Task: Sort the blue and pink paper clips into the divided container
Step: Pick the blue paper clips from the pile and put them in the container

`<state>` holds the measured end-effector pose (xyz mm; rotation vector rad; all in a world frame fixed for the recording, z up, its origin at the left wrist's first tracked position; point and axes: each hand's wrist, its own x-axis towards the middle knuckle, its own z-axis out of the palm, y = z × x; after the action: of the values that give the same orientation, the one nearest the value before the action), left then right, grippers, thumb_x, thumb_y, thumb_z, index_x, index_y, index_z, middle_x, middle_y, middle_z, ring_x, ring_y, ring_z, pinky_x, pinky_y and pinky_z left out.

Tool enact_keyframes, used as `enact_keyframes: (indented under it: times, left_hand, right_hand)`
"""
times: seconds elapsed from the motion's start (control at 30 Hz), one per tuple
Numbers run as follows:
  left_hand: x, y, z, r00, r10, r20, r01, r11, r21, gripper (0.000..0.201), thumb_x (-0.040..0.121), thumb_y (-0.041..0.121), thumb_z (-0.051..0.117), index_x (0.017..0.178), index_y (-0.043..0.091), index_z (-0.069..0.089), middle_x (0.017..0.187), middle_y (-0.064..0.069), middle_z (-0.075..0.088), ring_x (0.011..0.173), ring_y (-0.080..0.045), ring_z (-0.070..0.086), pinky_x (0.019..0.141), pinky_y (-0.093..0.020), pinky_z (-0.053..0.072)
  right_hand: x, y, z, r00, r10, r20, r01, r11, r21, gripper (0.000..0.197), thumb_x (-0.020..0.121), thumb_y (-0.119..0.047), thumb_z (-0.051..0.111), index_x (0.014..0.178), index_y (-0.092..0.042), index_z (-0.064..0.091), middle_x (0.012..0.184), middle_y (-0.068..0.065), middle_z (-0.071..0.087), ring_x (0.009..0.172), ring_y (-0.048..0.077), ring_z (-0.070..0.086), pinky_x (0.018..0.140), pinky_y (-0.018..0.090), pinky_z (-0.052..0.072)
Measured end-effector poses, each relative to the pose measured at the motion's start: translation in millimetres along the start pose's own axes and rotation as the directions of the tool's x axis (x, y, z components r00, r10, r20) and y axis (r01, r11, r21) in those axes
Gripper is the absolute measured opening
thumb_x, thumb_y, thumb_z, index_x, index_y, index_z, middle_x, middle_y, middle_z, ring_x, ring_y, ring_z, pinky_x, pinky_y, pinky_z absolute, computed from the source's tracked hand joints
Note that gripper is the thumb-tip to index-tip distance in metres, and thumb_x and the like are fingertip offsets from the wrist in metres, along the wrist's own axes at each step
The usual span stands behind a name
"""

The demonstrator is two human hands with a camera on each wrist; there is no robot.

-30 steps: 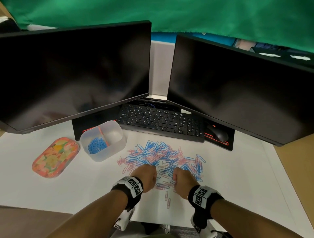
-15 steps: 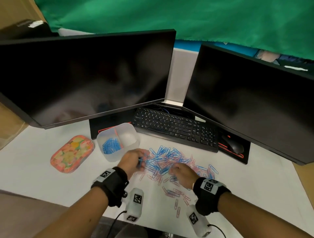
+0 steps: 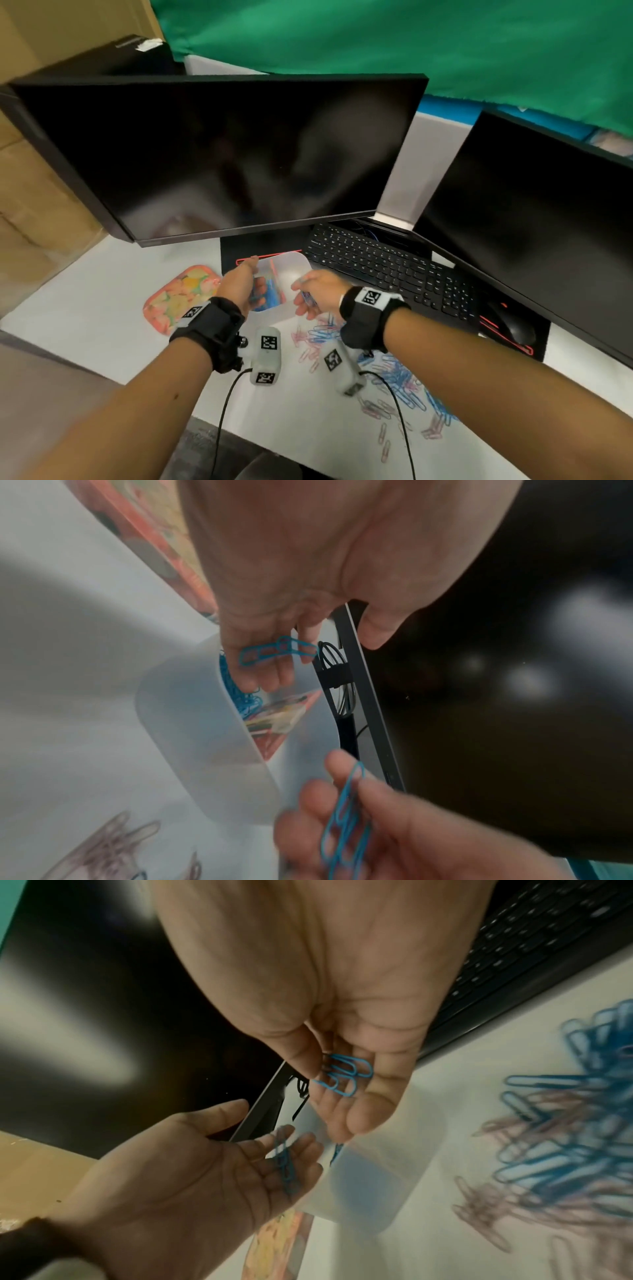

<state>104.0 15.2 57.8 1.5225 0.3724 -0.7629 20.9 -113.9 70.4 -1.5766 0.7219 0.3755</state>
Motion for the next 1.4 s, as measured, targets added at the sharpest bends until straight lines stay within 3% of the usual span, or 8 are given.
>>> enact_keyframes:
  times: [0.27,0.47,0.67,0.8,0.9,1.03,1.2,1.4]
  left_hand:
    - [10,9,-2,0.990,0.122,-0.074,-0.112,0.986,0.126,0.046,0.095,0.041,0.048,0.136,0.018,0.045,0.135,-0.009,0.047,0.123,-0.026,0.045,0.108,-0.044,0.037]
    - [-1,21,-1,0.975,0.223,0.006,-0.222,0.964,0.145,0.013,0.098,0.030,0.045,0.107,0.025,0.054,0.126,-0.005,0.055,0.115,-0.024,0.054,0.087,-0.036,0.047]
    - [-21,6,28,0.887,0.376,0.270,-0.447,0.845,0.293,0.020,0.094,0.003,0.045,0.095,0.013,0.063,0.084,-0.005,0.064,0.068,-0.015,0.059,0.057,-0.023,0.048]
    - [-24,-22,49,0.773,0.382,0.507,-0.622,0.615,0.484,0.026,0.087,-0.001,0.049,0.083,0.019,0.065,0.072,0.008,0.063,0.067,-0.013,0.059,0.062,-0.012,0.045]
    - [-25,-45,58,0.750,0.301,0.590,-0.661,0.389,0.641,0.024,0.088,0.008,0.049,0.094,0.019,0.070,0.084,0.007,0.067,0.075,-0.013,0.061,0.064,-0.007,0.041]
    - [-21,-75,60,0.679,0.160,0.717,-0.729,0.025,0.684,0.031,0.091,0.015,0.044,0.113,0.021,0.065,0.113,-0.002,0.062,0.102,-0.021,0.061,0.088,-0.026,0.047]
    - [-23,-104,53,0.629,-0.002,0.777,-0.746,-0.282,0.603,0.050,0.093,0.024,0.043,0.143,0.024,0.037,0.146,-0.006,0.036,0.131,-0.026,0.040,0.106,-0.038,0.039]
    - [-29,-127,47,0.645,-0.139,0.751,-0.721,-0.438,0.537,0.063,0.095,0.037,0.040,0.150,0.034,0.010,0.160,-0.009,-0.010,0.148,-0.033,-0.004,0.118,-0.050,0.010]
  right_hand:
    - [30,-35,28,0.999,0.022,-0.035,-0.020,0.998,0.068,0.019,0.090,0.002,0.040,0.081,-0.007,0.054,0.079,0.014,0.054,0.065,0.025,0.056,0.062,0.034,0.050]
    - [30,-30,20,0.997,-0.043,-0.067,0.045,0.999,0.027,0.020,0.092,-0.006,0.045,0.101,-0.010,0.062,0.094,0.010,0.058,0.087,0.023,0.058,0.081,0.035,0.053]
    - [2,16,-28,0.976,-0.118,-0.181,0.107,0.992,-0.071,0.027,0.094,-0.005,0.040,0.106,-0.011,0.064,0.097,0.009,0.064,0.078,0.020,0.063,0.064,0.028,0.048]
    - [-23,67,-66,0.946,-0.132,-0.296,0.058,0.968,-0.246,0.021,0.095,-0.012,0.047,0.097,-0.019,0.067,0.093,0.002,0.069,0.073,0.016,0.066,0.064,0.029,0.053]
    - [-44,107,-89,0.912,-0.175,-0.370,0.032,0.932,-0.362,0.021,0.095,-0.015,0.049,0.099,-0.018,0.070,0.097,-0.005,0.067,0.086,0.012,0.064,0.072,0.018,0.048]
    - [-69,157,-105,0.880,-0.163,-0.445,-0.044,0.907,-0.419,0.023,0.093,-0.012,0.047,0.099,-0.022,0.067,0.107,-0.001,0.067,0.093,0.014,0.061,0.081,0.020,0.043]
    - [-109,208,-118,0.835,-0.211,-0.508,-0.088,0.860,-0.502,0.030,0.091,-0.012,0.051,0.119,-0.022,0.057,0.122,0.001,0.055,0.112,0.019,0.053,0.097,0.027,0.041]
    - [-144,257,-106,0.864,-0.174,-0.472,-0.162,0.792,-0.589,0.060,0.091,-0.024,0.053,0.146,-0.025,0.028,0.155,0.000,0.026,0.142,0.022,0.024,0.117,0.032,0.023]
